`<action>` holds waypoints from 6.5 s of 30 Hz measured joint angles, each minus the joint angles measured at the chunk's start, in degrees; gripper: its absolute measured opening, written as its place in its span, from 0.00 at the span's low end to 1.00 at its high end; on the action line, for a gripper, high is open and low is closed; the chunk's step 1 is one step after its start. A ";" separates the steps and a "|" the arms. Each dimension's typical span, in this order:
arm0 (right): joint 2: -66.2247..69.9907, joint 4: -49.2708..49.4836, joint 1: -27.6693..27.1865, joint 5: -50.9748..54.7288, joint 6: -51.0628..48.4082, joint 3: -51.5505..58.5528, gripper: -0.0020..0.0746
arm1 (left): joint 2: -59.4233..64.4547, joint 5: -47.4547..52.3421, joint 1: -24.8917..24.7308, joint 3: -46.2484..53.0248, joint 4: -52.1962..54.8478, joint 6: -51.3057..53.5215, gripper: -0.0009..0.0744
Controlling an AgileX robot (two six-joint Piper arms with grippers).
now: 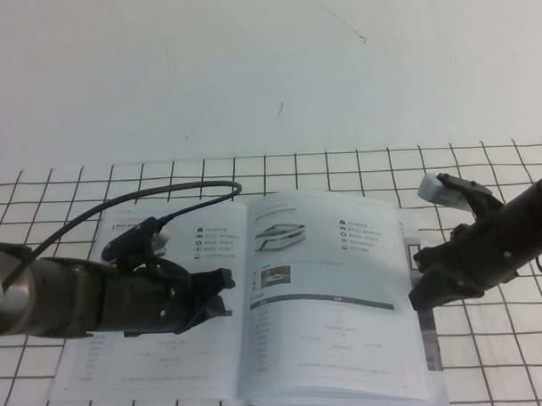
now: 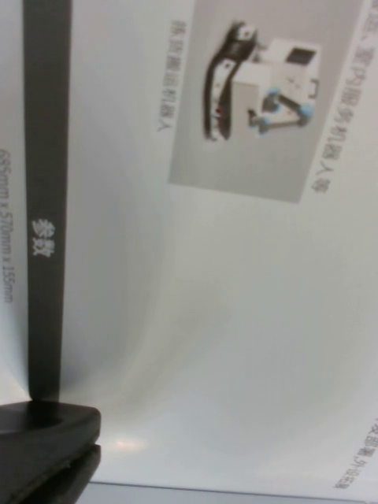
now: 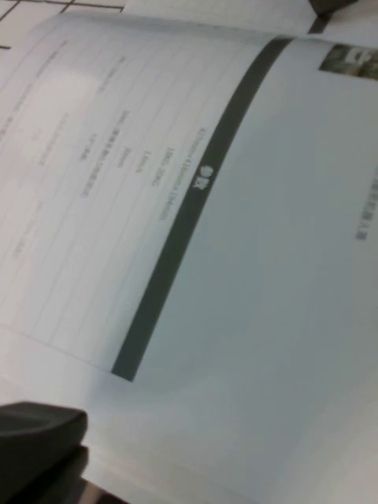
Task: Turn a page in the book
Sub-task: Open the closed book
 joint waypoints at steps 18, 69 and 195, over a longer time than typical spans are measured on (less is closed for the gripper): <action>4.02 7.82 6.17 -2.13 -4.85 -0.56 0.03 | 0.00 0.00 0.00 0.00 -0.11 0.00 0.01; 4.68 11.41 10.50 -5.08 -5.88 -0.97 0.03 | 0.00 -0.09 0.00 0.00 -0.33 0.09 0.01; 4.34 48.93 16.77 8.47 -29.91 -9.66 0.53 | -40.61 2.44 1.09 12.00 5.98 -0.40 0.01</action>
